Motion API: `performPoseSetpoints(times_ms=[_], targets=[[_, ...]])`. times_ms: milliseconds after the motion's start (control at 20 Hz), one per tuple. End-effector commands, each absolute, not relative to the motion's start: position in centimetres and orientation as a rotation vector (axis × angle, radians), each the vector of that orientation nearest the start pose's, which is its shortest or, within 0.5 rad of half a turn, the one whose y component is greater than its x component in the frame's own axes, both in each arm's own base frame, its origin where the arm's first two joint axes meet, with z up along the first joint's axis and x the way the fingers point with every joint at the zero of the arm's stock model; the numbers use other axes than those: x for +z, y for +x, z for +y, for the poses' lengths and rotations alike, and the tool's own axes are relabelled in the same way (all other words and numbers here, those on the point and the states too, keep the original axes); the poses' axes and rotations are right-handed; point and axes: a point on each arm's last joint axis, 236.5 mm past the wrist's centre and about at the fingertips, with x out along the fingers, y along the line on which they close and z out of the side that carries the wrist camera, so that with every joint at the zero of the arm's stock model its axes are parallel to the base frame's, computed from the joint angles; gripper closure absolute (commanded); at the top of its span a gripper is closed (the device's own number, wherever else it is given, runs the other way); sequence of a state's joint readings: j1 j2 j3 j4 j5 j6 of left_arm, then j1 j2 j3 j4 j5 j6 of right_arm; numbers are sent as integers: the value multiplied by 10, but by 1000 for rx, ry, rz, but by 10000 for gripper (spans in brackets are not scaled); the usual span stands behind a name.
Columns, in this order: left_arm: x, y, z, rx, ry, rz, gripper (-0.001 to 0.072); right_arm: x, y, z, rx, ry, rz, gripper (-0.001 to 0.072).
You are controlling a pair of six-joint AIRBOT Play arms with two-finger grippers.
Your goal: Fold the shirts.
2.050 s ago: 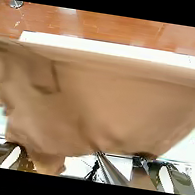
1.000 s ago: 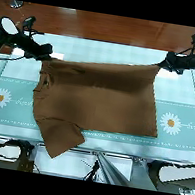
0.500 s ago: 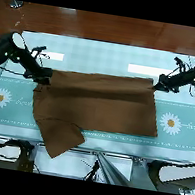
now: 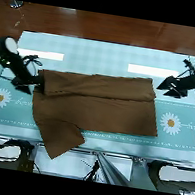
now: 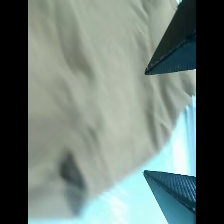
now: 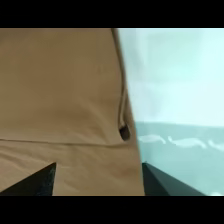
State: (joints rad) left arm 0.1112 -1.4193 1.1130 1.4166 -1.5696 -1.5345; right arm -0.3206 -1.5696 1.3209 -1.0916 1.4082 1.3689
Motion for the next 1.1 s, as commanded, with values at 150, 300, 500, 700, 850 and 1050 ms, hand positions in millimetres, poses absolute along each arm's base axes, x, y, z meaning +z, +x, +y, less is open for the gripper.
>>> performPoseSetpoints(times_ms=[150,300,500,700,850,1050], targets=[[-54,169,18,116,-579,1829,0,-22,337,1,179,627,1232,94],[-72,148,-9,84,-780,1749,0,-30,317,40,266,758,1166,94],[-84,130,-29,55,-844,1781,0,-35,305,54,303,801,1165,94],[-91,145,-48,15,-940,1702,0,-31,308,56,310,827,1150,94],[-98,147,-52,28,-975,1679,1,-27,312,59,316,852,1134,94],[-101,147,-58,2,-923,1694,1,-20,318,61,318,895,1104,94]])
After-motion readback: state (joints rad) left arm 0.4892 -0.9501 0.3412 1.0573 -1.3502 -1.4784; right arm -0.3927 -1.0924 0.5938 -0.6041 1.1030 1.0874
